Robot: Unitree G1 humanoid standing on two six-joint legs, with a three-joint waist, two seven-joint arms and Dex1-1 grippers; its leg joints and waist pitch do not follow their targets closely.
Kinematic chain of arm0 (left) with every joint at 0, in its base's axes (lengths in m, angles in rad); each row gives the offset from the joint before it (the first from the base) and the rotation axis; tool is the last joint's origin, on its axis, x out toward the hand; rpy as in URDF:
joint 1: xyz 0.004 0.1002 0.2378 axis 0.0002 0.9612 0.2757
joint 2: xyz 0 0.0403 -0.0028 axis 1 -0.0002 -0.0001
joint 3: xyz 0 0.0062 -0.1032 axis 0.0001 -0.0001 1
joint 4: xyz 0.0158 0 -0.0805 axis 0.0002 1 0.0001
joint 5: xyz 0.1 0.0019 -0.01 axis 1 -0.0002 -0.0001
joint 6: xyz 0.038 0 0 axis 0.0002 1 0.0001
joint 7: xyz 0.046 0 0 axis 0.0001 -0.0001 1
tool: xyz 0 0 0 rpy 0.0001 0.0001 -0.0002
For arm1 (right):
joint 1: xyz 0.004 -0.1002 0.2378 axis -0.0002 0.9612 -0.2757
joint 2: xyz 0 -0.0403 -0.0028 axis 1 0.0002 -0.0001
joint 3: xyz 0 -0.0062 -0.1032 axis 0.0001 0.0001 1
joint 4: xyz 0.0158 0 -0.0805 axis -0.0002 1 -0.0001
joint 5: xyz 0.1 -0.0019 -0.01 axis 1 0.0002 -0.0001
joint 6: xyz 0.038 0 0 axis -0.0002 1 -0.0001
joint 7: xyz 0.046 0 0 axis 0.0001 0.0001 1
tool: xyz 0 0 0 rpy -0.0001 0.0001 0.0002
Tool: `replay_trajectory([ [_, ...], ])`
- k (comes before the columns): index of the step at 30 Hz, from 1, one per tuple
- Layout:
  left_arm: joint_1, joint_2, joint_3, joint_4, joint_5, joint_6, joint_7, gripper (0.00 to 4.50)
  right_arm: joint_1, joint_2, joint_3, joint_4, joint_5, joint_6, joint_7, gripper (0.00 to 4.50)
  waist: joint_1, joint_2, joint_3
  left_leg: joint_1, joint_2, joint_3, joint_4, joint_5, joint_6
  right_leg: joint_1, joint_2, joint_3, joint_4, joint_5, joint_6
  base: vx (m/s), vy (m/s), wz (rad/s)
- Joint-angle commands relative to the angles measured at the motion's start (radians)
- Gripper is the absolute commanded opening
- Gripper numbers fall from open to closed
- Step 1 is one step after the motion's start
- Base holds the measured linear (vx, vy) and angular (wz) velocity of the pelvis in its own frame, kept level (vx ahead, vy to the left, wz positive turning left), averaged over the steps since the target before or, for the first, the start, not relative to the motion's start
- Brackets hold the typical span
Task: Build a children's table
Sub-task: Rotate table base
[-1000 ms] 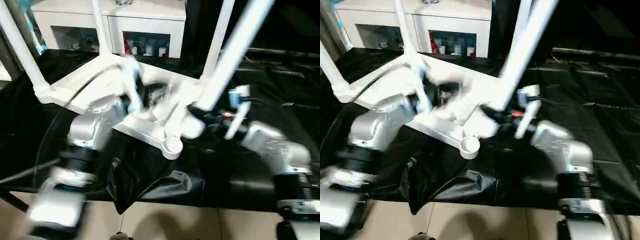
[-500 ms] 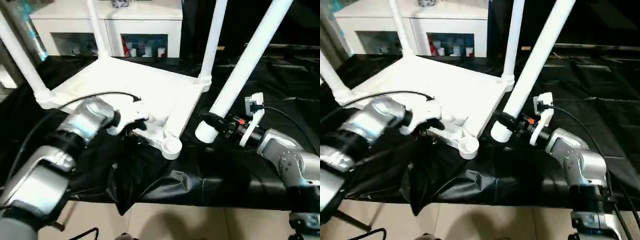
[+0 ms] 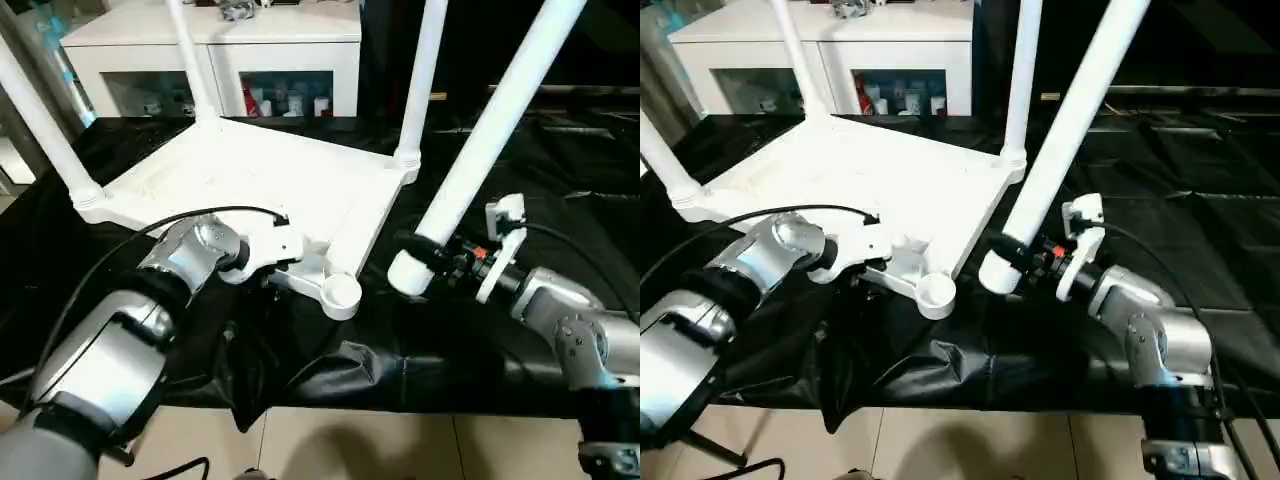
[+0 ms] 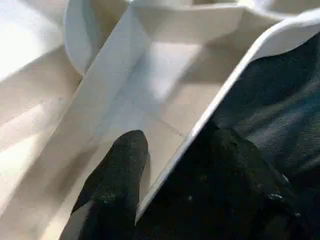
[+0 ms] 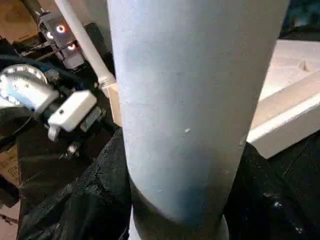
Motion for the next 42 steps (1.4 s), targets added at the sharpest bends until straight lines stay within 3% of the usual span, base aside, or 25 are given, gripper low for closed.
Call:
replay_trajectory([
  [1, -0.012, -0.003, 0.007, 0.019, 0.002, 0.018, -0.048, 2.17, -0.008, 0.002, 0.003, -0.02, -0.008, 0.005, -0.006, 1.9, 0.001, -0.004, -0.083, 0.012, 0.001, -0.001, -0.068, -0.218, 0.019, 0.068, -0.047, 0.027, -0.085, -0.3, -0.195, 0.0, 0.0, 0.0],
  [6, -0.013, -0.005, -0.009, 0.013, 0.016, 0.041, -0.119, 1.75, -0.016, 0.003, 0.023, -0.003, -0.03, -0.005, -0.012, 1.9, 0.003, -0.008, -0.083, 0.01, 0.001, 0.0, -0.067, -0.193, 0.029, 0.069, -0.05, 0.028, -0.081, -0.28, -0.204, 0.0, 0.0, 0.0],
  [7, -0.008, 0.001, -0.032, 0.004, 0.03, 0.049, -0.182, 1.75, -0.021, 0.003, 0.029, 0.009, -0.034, -0.011, -0.009, 1.9, 0.003, -0.012, -0.083, 0.009, 0.002, 0.0, -0.067, -0.187, 0.031, 0.069, -0.05, 0.029, -0.08, -0.275, -0.206, 0.0, 0.0, 0.0],
  [9, 0.0, 0.012, -0.056, -0.01, 0.051, 0.055, -0.247, 1.58, -0.03, 0.003, 0.035, 0.024, -0.039, -0.017, -0.007, 1.9, 0.003, -0.01, -0.082, 0.01, 0.004, -0.001, -0.069, -0.19, 0.032, 0.068, -0.052, 0.03, -0.081, -0.282, -0.207, 0.0, 0.0, 0.0],
  [12, 0.004, 0.015, -0.061, -0.017, 0.062, 0.055, -0.258, 1.32, -0.038, 0.0, 0.04, 0.034, -0.045, -0.023, -0.005, 1.9, 0.004, -0.01, -0.081, 0.012, 0.004, 0.001, -0.068, -0.195, 0.031, 0.067, -0.053, 0.03, -0.081, -0.29, -0.209, 0.0, 0.0, 0.0],
  [17, 0.022, 0.004, -0.026, -0.048, 0.035, 0.14, -0.246, 0.98, -0.052, 0.003, 0.044, 0.056, -0.059, -0.035, -0.008, 1.9, 0.003, -0.014, -0.079, 0.012, 0.005, 0.002, -0.069, -0.194, 0.033, 0.066, -0.053, 0.031, -0.081, -0.308, -0.209, 0.0, 0.0, 0.0],
  [19, 0.042, -0.027, 0.048, -0.081, -0.024, 0.261, -0.181, 0.93, -0.051, 0.011, 0.039, 0.058, -0.062, -0.039, -0.019, 1.9, 0.001, -0.014, -0.078, 0.011, 0.004, 0.003, -0.068, -0.194, 0.035, 0.066, -0.052, 0.031, -0.081, -0.306, -0.211, 0.0, 0.0, 0.0],
  [22, 0.061, -0.043, 0.109, -0.113, -0.062, 0.334, -0.123, 0.81, -0.047, 0.018, 0.029, 0.055, -0.052, -0.039, -0.034, 1.9, -0.001, -0.019, -0.079, 0.007, 0.001, 0.003, -0.067, -0.189, 0.04, 0.069, -0.052, 0.028, -0.082, -0.318, -0.21, 0.0, 0.0, 0.0],
  [23, 0.061, -0.043, 0.109, -0.113, -0.062, 0.334, -0.123, 0.77, -0.047, 0.018, 0.029, 0.055, -0.052, -0.039, -0.034, 1.9, -0.002, -0.018, -0.079, 0.005, 0.0, 0.003, -0.067, -0.185, 0.041, 0.07, -0.052, 0.027, -0.08, -0.316, -0.209, 0.0, 0.0, 0.0],
  [24, 0.069, -0.05, 0.134, -0.123, -0.07, 0.356, -0.084, 0.73, -0.045, 0.021, 0.025, 0.054, -0.051, -0.039, -0.04, 1.9, -0.009, -0.027, -0.078, 0.0, -0.004, 0.003, -0.067, -0.179, 0.047, 0.073, -0.05, 0.025, -0.086, -0.338, -0.19, 0.0, 0.0, 0.0],
  [28, 0.127, -0.091, 0.222, -0.176, -0.101, 0.362, 0.108, 0.51, -0.027, 0.041, 0.001, 0.054, -0.063, -0.053, -0.093, 1.9, -0.023, -0.024, -0.077, 0.001, -0.006, 0.003, -0.065, -0.18, 0.054, 0.07, -0.046, 0.021, -0.091, -0.362, -0.18, 0.0, 0.0, 0.0],
  [32, 0.167, -0.116, 0.257, -0.235, -0.107, 0.386, 0.179, 0.33, -0.025, 0.049, -0.01, 0.071, -0.075, -0.065, -0.123, 1.9, -0.033, -0.021, -0.078, 0.002, -0.006, 0.003, -0.065, -0.18, 0.063, 0.067, -0.043, 0.021, -0.094, -0.369, -0.171, 0.0, 0.0, 0.0],
  [39, 0.244, -0.134, 0.233, -0.292, -0.102, 0.181, 0.179, 0.02, -0.024, 0.055, -0.022, 0.078, -0.075, -0.073, -0.144, 1.9, -0.035, -0.02, -0.08, 0.006, 0.0, 0.002, -0.069, -0.184, 0.078, 0.063, -0.045, 0.023, -0.097, -0.345, -0.176, 0.0, 0.0, 0.0],
  [40, 0.256, -0.131, 0.23, -0.288, -0.096, 0.092, 0.181, 0.02, -0.023, 0.056, -0.021, 0.077, -0.076, -0.075, -0.146, 1.9, -0.033, -0.018, -0.082, 0.008, 0.004, 0.003, -0.069, -0.181, 0.079, 0.061, -0.045, 0.025, -0.093, -0.303, -0.186, 0.0, 0.0, 0.0],
  [42, 0.264, -0.12, 0.218, -0.278, -0.084, 0.012, 0.173, 0.02, -0.023, 0.057, -0.021, 0.076, -0.076, -0.075, -0.148, 1.9, -0.033, -0.022, -0.082, 0.007, 0.004, 0.004, -0.07, -0.185, 0.076, 0.062, -0.045, 0.026, -0.09, -0.291, -0.189, 0.0, 0.0, 0.0],
])
